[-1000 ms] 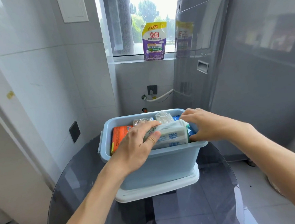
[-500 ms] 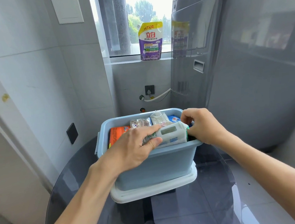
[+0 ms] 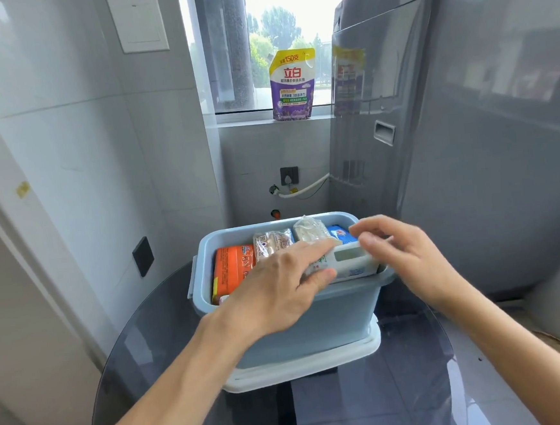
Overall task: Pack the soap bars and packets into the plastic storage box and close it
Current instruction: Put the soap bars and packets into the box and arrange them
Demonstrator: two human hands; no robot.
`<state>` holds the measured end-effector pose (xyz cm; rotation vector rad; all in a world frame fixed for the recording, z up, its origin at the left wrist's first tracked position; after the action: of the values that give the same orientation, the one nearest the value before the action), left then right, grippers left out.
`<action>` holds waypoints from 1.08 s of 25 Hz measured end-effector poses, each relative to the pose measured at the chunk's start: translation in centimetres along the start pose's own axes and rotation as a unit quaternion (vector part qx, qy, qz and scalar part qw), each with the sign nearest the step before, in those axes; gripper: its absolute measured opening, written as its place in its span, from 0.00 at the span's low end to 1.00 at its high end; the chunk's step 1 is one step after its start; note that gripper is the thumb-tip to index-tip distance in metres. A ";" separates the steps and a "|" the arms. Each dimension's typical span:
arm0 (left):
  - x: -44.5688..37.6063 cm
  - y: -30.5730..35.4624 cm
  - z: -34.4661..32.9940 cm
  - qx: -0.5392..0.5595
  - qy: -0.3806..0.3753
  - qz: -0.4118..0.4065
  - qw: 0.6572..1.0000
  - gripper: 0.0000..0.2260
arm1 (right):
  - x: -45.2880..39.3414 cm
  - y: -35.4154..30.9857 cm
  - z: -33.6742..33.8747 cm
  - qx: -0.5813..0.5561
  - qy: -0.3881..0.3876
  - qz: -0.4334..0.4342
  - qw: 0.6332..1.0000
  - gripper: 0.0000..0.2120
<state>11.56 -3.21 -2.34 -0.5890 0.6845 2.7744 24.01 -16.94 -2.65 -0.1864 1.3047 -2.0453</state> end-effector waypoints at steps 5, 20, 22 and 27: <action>4.5 -6.4 5.5 0.132 0.210 0.133 0.960 0.14 | 5.9 -4.0 -0.2 0.198 0.295 0.125 0.926 0.16; 7.7 -6.2 7.2 -0.306 0.028 0.266 0.913 0.12 | -0.4 1.5 -0.5 0.115 0.170 0.018 0.978 0.22; 8.9 -2.0 6.3 -0.393 -0.005 0.240 0.888 0.15 | -1.6 1.4 0.0 0.126 0.143 0.026 0.981 0.22; 12.5 4.7 4.1 -0.329 0.014 0.186 0.926 0.18 | -3.1 -0.1 -1.2 0.128 0.031 0.013 0.991 0.17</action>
<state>-2.36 -3.84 -2.53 -0.6659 -0.1954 3.3552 25.71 -14.14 -2.46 0.0108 1.0621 -2.1882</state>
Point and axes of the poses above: each hand's wrist, its own x-axis away from the middle knuckle, its own z-axis out of the back of the hand, y = z × x, the point moved 7 cm from there along -x, towards the middle knuckle, and after that the axes turned 11 degrees about -z, right-handed, at the moved point
